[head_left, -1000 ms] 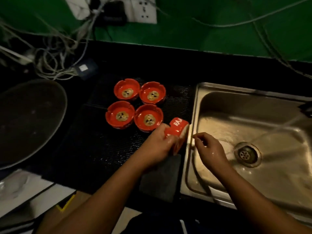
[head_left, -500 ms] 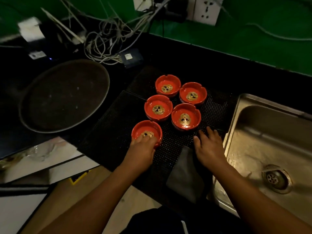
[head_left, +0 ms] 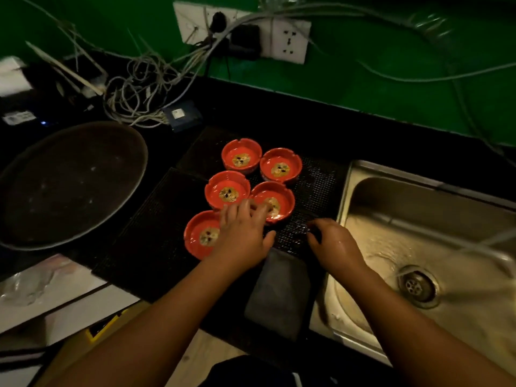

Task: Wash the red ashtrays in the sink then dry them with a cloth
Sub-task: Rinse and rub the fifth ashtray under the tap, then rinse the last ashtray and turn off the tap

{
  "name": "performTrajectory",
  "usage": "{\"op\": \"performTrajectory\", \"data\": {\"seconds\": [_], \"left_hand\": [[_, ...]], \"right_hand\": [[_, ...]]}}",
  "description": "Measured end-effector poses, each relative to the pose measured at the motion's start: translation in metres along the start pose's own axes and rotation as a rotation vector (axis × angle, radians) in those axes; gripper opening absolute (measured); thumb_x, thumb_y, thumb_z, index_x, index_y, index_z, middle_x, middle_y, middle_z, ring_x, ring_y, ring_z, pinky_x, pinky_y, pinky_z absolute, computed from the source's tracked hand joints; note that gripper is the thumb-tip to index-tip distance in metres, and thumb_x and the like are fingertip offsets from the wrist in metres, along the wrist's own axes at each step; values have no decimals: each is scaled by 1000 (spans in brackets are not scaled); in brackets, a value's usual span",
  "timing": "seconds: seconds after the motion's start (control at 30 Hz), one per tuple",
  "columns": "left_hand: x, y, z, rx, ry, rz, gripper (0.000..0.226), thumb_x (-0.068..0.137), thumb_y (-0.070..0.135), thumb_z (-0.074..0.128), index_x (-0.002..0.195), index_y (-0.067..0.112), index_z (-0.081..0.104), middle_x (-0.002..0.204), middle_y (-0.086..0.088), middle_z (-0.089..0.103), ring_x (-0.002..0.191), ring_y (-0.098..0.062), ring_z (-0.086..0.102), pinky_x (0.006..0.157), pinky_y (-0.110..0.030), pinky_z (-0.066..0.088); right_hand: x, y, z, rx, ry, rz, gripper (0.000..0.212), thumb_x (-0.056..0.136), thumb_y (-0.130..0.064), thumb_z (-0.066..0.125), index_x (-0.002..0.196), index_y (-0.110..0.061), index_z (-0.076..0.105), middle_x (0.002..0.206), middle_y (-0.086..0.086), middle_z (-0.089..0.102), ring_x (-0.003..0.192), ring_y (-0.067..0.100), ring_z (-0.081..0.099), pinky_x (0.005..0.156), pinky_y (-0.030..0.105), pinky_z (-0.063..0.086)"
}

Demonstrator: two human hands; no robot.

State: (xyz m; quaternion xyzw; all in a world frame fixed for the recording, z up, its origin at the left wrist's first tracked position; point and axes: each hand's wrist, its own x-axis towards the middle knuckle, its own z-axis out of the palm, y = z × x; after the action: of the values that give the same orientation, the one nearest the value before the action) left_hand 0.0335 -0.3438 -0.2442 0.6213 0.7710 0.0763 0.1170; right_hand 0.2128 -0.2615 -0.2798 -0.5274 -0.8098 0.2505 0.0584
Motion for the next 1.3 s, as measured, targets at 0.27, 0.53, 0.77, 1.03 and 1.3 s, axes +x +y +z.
{"op": "performTrajectory", "data": {"seconds": [0.27,0.53,0.77,1.03,1.3], "left_hand": [[83,149,-41,-61,8,311,44,90,43,50,131,28,43,132,-3,48,124,-29,41,111,-47,24],[151,296,-104,-111,163,551,50,89,47,52,132,26,40,129,-5,49,120,-30,46,102,-42,35],[203,405,-154,-83,208,639,50,89,45,54,134,27,40,135,-6,42,125,-31,39,103,-42,33],[269,501,-163,41,154,696,53,91,45,50,141,32,36,145,-4,39,132,-31,37,110,-53,27],[285,499,-137,67,216,708,56,90,45,51,142,34,34,147,1,37,135,-26,34,110,-44,25]], "right_hand": [[-11,57,-132,17,318,49,23,88,-21,61,109,-14,69,108,10,68,102,27,62,86,34,46],[0,121,-292,-28,621,84,22,92,-29,57,106,-16,68,106,3,66,99,19,61,84,29,45],[19,173,-426,-36,884,103,24,92,-30,58,103,-12,69,108,11,63,102,25,58,89,28,40],[41,252,-510,-60,724,399,56,88,-59,51,140,-39,40,150,12,25,133,34,36,110,46,35],[54,269,-504,-61,685,341,40,86,-42,67,120,-24,54,127,7,56,111,23,54,95,40,46]]}}
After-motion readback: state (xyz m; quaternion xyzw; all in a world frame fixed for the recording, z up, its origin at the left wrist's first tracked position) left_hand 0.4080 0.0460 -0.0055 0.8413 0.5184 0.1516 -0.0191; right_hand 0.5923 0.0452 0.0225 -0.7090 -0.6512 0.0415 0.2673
